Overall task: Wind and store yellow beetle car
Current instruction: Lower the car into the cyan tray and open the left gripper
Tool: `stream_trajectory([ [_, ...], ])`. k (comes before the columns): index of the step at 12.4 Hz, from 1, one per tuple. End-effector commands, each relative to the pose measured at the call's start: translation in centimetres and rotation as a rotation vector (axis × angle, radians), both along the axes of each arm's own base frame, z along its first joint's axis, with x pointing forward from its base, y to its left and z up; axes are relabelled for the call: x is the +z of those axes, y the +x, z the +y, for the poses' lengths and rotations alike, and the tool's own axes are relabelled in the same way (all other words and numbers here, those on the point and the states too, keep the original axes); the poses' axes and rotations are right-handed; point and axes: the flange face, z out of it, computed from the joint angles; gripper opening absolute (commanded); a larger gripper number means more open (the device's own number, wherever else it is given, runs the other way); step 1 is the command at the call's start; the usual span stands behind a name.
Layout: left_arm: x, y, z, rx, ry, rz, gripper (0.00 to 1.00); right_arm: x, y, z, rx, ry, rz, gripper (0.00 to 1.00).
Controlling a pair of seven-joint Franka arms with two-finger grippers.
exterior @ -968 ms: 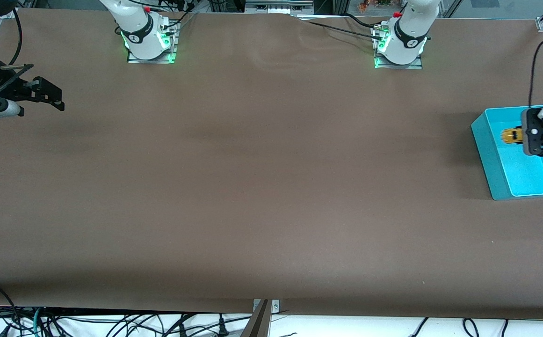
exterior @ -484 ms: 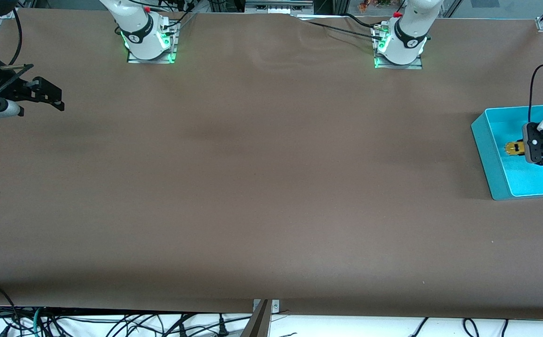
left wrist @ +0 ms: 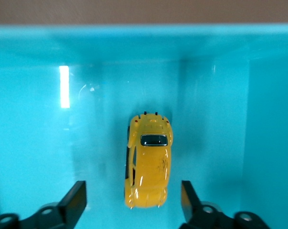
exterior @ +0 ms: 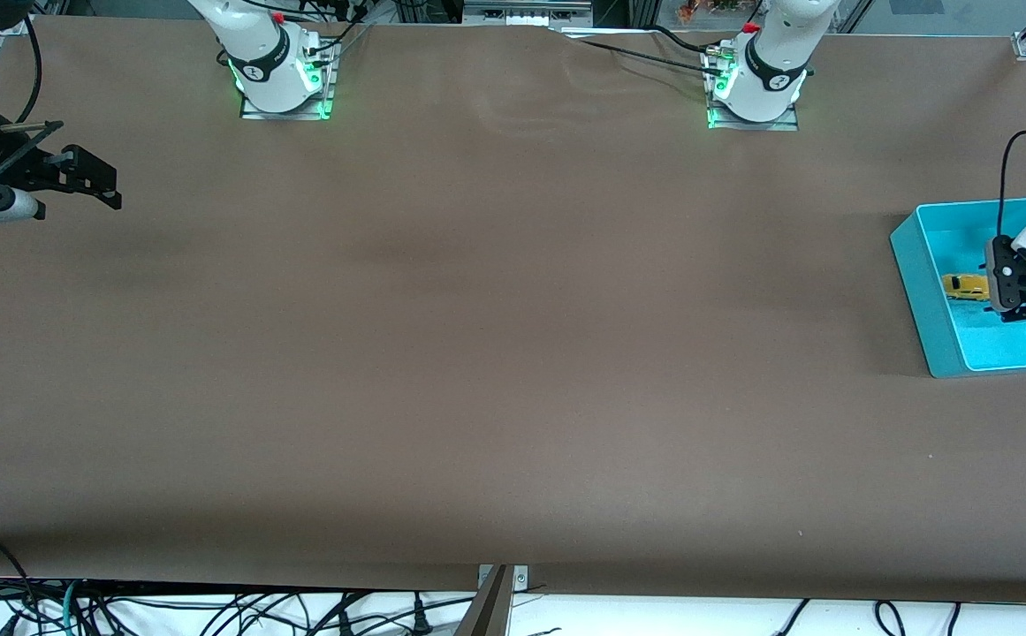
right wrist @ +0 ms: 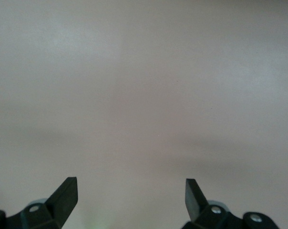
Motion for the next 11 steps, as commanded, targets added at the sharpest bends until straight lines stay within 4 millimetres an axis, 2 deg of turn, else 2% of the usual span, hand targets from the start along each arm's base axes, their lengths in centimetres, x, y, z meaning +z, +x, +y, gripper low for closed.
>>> stream_trajectory([
  [1,7.6,0.7,-2.3,0.011,0.023,0.023,1.00,0.6,0.0,0.0,-0.012,0.004,0.005,1.00],
  [2,9.8,0.8,-3.1,0.074,-0.018,0.020,1.00,0.6,0.0,0.1,-0.011,0.004,0.005,1.00],
  [4,12.2,0.9,-5.5,0.258,-0.058,0.083,1.00,0.6,0.0,0.0,-0.012,0.004,0.004,1.00],
  [5,13.9,2.2,-7.6,0.298,-0.048,0.083,1.00,0.7,0.0,0.0,-0.012,0.004,0.002,1.00],
  [7,18.6,4.8,-12.4,0.386,-0.017,0.080,1.00,0.6,0.0,-0.6,-0.021,0.005,0.005,1.00],
  [11,26.1,7.5,-23.1,0.557,0.032,0.013,1.00,0.6,0.0,-0.6,-0.023,0.005,0.005,1.00],
])
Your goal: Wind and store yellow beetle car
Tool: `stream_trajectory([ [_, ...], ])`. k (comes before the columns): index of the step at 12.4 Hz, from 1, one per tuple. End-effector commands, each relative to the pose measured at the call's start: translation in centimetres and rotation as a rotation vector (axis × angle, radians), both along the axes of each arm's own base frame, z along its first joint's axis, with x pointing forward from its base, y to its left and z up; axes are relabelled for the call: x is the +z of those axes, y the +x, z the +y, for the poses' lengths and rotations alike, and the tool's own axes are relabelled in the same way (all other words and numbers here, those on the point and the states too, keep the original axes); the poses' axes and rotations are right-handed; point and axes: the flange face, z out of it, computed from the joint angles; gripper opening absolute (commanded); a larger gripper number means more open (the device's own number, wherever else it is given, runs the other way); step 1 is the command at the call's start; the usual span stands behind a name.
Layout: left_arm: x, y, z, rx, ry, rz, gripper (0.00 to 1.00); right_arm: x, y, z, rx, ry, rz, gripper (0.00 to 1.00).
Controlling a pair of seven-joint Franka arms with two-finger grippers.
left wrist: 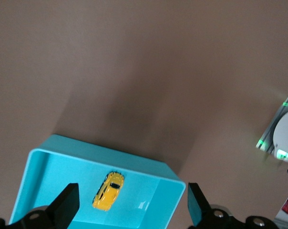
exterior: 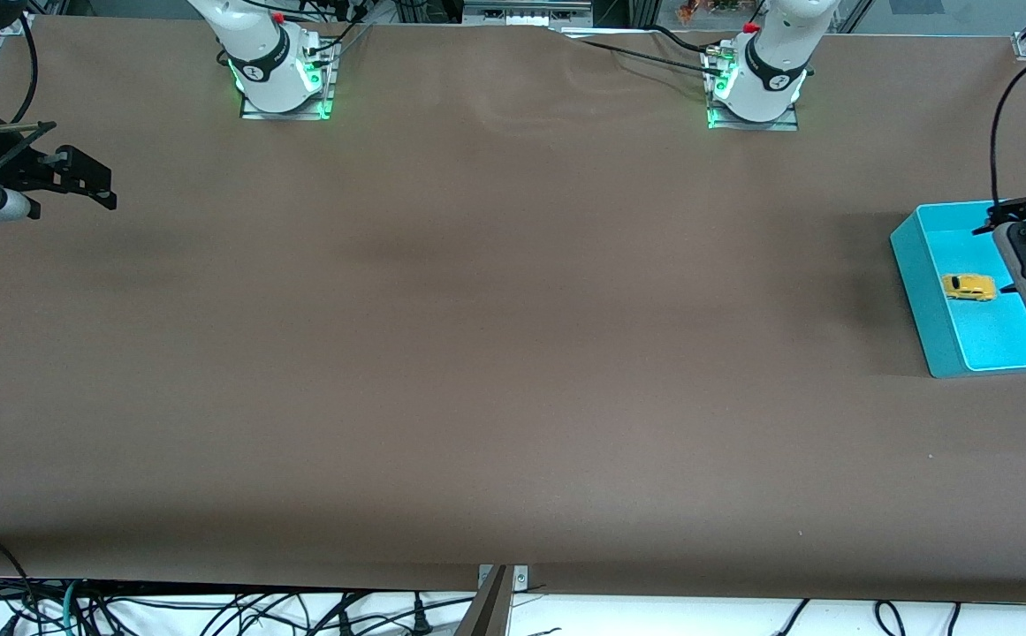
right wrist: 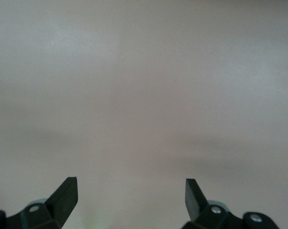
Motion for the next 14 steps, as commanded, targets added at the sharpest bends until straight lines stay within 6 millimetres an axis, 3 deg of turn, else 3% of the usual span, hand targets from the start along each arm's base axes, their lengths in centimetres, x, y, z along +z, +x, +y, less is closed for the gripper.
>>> stream_trajectory([
  [1,4.4,0.8,-5.6,0.148,0.016,-0.038,1.00,0.7,0.0,0.1,-0.011,0.004,0.004,1.00],
  [3,7.2,0.5,-11.9,0.250,0.087,-0.100,1.00,0.7,0.0,0.1,-0.009,0.004,0.002,1.00],
  [4,7.5,0.4,-14.5,0.290,0.096,-0.112,1.00,0.7,0.0,0.2,-0.008,0.004,0.004,1.00],
  [5,7.9,0.2,-15.7,0.356,0.073,-0.110,1.00,0.7,0.0,0.2,-0.008,0.004,0.004,1.00],
  [10,8.7,1.1,-17.3,0.606,0.045,-0.124,1.00,0.8,0.1,0.5,-0.005,0.008,0.001,1.00],
  [11,9.4,1.1,-16.9,0.694,0.034,-0.153,1.00,0.8,0.1,0.6,-0.007,0.011,0.000,1.00],
  [14,10.4,0.1,-18.4,1.021,0.096,-0.233,1.00,0.9,0.1,0.6,-0.004,0.011,-0.001,1.00],
])
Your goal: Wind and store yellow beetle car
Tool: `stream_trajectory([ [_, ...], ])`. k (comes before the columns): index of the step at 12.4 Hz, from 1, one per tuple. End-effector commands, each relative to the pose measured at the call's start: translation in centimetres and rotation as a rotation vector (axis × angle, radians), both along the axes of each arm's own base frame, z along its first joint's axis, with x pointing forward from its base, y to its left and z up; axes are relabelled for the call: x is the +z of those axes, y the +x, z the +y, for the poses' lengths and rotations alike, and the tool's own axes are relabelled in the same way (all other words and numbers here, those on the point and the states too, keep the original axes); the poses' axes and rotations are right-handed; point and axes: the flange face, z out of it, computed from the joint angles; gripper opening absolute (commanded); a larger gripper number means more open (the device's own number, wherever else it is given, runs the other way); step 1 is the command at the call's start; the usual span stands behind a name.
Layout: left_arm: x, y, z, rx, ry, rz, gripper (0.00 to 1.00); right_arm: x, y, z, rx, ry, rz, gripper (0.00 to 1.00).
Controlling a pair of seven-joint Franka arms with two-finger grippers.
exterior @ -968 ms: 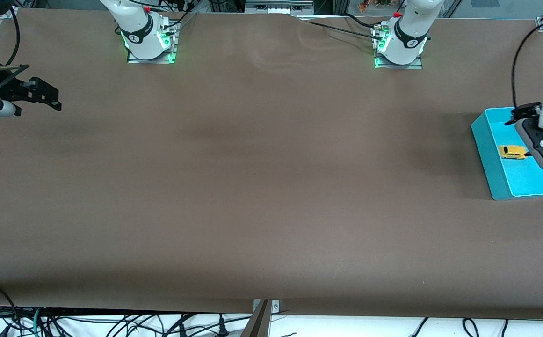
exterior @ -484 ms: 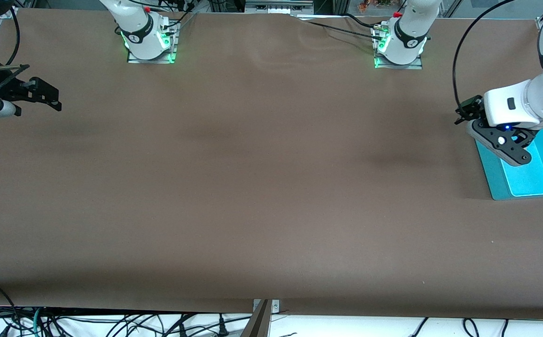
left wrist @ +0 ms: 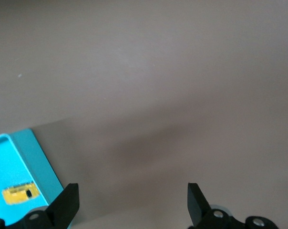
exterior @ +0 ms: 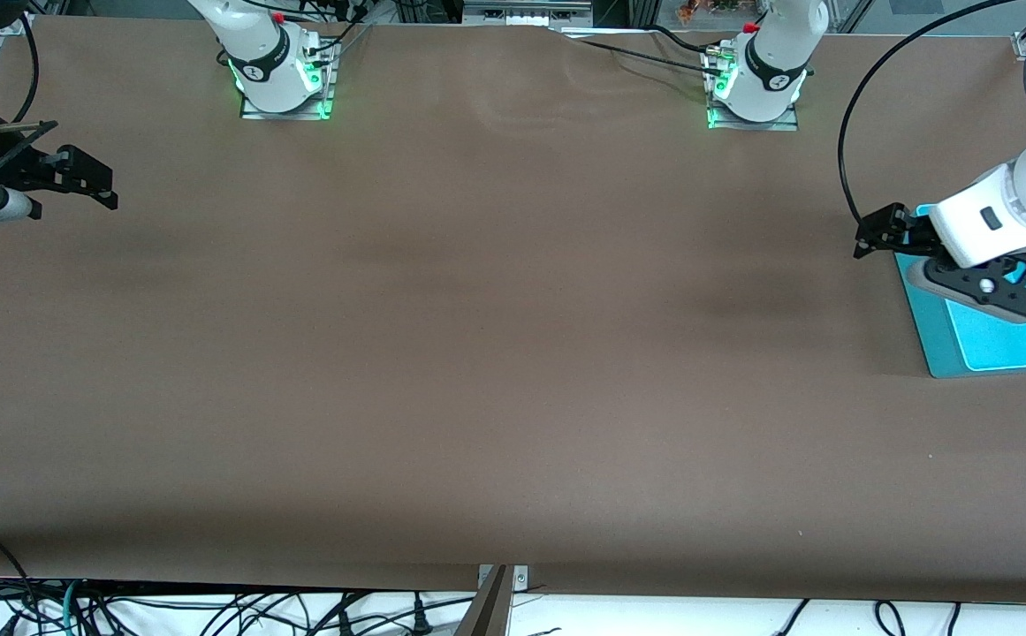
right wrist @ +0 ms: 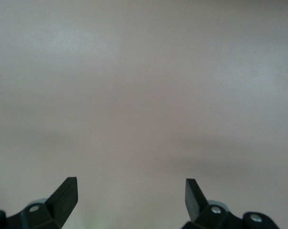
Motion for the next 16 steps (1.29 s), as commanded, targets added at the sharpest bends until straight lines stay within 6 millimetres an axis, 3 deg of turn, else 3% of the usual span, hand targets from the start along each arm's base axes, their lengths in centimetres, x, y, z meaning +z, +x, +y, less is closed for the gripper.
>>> stream_trajectory([
  [1,1.0,-2.1,-0.6,0.219,0.027,-0.045,1.00,0.8,0.0,0.3,-0.009,0.010,0.001,1.00],
  [4,-0.2,-5.4,-0.4,0.240,0.026,-0.094,1.00,0.8,0.1,0.4,-0.008,0.010,0.001,1.00],
  [16,2.0,-4.9,-1.6,0.227,0.007,-0.103,1.00,0.9,0.0,0.6,-0.005,0.009,0.001,1.00],
])
